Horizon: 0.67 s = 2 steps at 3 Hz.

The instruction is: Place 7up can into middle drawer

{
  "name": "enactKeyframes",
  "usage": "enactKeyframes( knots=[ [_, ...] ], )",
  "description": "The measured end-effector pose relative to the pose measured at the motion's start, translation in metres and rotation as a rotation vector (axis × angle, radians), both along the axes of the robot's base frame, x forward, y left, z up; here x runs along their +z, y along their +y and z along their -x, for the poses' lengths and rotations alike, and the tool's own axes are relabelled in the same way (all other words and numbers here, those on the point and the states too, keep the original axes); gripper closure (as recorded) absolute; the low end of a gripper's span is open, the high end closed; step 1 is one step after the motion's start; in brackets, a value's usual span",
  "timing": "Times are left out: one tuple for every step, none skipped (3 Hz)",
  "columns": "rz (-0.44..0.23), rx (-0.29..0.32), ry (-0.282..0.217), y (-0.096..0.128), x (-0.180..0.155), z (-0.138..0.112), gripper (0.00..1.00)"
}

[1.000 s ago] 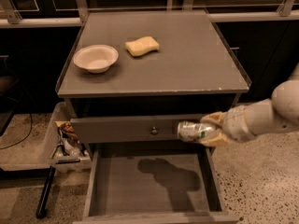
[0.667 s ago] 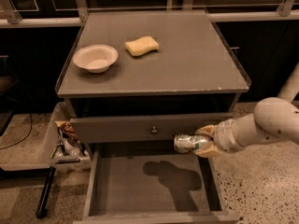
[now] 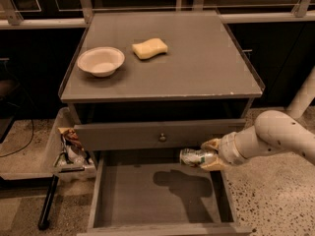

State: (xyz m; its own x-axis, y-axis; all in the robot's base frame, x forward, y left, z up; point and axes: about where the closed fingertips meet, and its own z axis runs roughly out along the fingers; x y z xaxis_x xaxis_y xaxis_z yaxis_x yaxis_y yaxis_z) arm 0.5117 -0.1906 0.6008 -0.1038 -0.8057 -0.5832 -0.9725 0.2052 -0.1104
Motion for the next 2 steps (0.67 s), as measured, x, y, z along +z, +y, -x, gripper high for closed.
enactKeyframes(
  knots=[
    [-0.018, -0.001, 0.018, 0.004, -0.011, -0.001, 1.0],
    [-0.037, -0.037, 0.075, 0.012, -0.061, -0.009, 1.0]
  ],
)
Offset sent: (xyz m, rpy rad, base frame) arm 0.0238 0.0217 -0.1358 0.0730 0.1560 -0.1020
